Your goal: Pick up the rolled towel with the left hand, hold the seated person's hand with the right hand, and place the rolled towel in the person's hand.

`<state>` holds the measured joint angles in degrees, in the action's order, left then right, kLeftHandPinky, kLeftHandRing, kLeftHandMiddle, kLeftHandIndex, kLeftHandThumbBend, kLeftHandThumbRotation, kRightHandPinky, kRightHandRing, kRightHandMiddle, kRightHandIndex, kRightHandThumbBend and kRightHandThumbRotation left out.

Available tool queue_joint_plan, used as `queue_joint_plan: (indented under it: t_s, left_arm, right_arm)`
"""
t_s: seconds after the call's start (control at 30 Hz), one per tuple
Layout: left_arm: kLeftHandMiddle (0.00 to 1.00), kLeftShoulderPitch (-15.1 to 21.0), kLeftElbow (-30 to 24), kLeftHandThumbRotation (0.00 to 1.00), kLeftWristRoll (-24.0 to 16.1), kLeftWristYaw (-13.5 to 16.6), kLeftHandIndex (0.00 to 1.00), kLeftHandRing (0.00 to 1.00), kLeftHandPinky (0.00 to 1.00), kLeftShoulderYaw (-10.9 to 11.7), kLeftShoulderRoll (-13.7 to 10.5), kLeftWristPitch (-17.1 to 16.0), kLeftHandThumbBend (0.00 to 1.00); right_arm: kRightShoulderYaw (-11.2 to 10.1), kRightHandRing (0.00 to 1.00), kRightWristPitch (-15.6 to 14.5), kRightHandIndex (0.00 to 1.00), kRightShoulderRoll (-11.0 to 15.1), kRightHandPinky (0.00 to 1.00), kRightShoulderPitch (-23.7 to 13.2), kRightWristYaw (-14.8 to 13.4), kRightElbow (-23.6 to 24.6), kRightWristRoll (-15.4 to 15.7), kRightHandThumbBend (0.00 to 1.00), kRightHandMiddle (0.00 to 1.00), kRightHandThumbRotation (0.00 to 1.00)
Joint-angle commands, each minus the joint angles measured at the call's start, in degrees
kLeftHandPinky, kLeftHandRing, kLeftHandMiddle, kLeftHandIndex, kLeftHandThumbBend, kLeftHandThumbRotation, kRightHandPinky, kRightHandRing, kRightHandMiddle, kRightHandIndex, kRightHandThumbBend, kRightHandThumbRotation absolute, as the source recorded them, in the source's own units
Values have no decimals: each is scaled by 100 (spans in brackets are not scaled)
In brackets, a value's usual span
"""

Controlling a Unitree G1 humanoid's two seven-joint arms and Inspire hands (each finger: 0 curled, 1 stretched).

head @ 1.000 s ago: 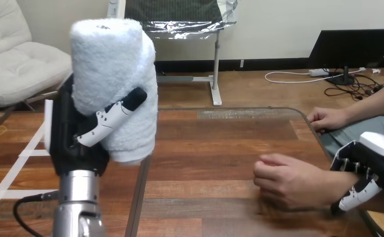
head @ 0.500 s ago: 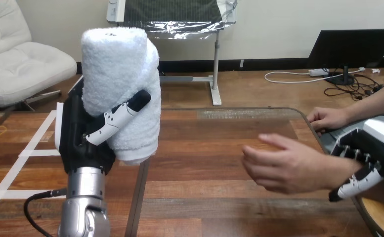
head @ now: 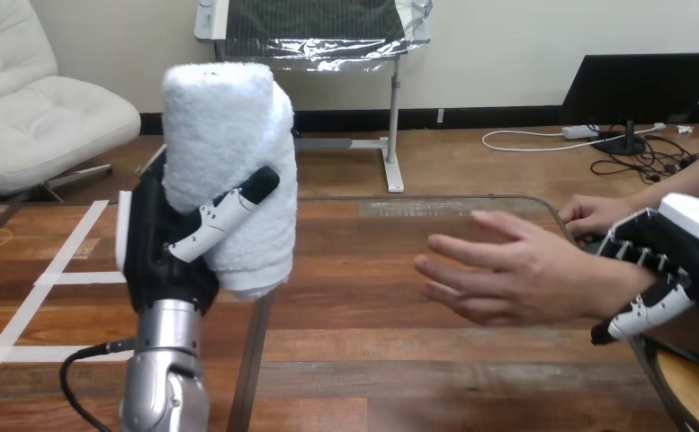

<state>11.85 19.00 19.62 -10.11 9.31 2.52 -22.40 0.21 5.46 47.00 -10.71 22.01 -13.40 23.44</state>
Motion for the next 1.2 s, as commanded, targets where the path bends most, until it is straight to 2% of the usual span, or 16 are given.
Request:
queue_joint_plan:
  t_s: [0.0, 0.47, 0.63, 0.8, 1.17]
  left_arm:
    - [34, 824, 390, 0, 7, -182, 38, 27, 21, 44, 14, -331, 50]
    - [35, 1332, 1205, 0, -91, -106, 38, 28, 22, 143, 39, -556, 49]
    - [35, 1595, 1608, 0, -84, -125, 38, 29, 23, 181, 39, -670, 48]
    - [35, 1819, 1961, 0, -61, -163, 39, 29, 23, 206, 50, -779, 49]
    - [37, 2272, 2710, 0, 6, -289, 40, 32, 26, 268, 106, -967, 54]
  right_arm:
    - [121, 41, 88, 51, -269, 35, -402, -140, 72, -56, 94, 46, 0]
    - [253, 40, 58, 51, -386, 34, -547, -35, 71, -32, 94, 47, 0]
    - [308, 41, -96, 51, -456, 35, -591, 23, 183, -7, 94, 47, 0]
    - [345, 42, -127, 52, -514, 36, -641, 24, 226, -6, 93, 48, 0]
    - [433, 44, -333, 53, -634, 38, -770, 71, 343, 71, 92, 49, 0]
